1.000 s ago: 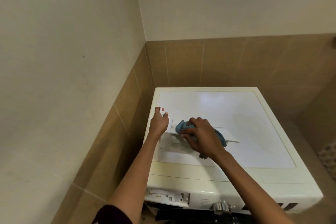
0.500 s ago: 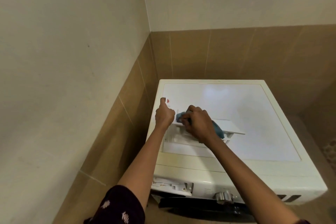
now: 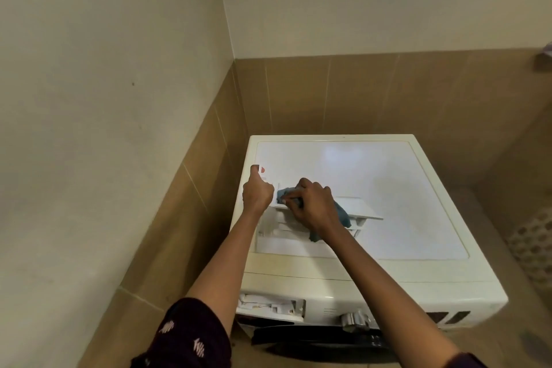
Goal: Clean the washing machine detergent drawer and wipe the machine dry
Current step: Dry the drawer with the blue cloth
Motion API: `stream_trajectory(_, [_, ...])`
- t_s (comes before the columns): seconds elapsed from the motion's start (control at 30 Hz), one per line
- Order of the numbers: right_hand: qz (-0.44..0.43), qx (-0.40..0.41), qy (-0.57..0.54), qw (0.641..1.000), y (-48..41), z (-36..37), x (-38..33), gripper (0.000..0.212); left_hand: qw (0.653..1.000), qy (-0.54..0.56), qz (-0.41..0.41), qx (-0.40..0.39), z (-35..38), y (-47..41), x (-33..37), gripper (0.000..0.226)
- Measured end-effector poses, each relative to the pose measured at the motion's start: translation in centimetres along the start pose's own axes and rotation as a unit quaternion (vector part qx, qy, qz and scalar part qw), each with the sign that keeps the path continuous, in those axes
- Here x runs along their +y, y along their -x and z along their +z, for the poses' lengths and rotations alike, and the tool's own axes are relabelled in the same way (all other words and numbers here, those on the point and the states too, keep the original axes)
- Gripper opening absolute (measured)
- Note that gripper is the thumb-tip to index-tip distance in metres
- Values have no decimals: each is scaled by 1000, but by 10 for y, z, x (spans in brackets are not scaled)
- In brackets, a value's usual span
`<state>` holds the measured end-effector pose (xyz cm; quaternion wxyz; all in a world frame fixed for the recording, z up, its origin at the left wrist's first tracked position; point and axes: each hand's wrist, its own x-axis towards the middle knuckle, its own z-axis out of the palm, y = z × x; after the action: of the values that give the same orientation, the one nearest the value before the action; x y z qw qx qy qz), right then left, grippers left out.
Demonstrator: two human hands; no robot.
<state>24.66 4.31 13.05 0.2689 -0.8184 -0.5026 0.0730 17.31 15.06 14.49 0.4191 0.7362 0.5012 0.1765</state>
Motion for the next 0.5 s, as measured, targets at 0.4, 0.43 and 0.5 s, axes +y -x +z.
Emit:
stream_trajectory(0.4, [232,71,126,962,17,-38,76,29,1000,-1,-3,9,2,-2,-2,41])
stream_trajectory(0.43, [239,64,136,959,14,-36,71,29,1000,-1,-2,10,2,-2,-2,41])
stream_trajectory(0.5, [205,54,133,968,9,-29,55,29,1000,-3,-1,10,2,-2,-2,40])
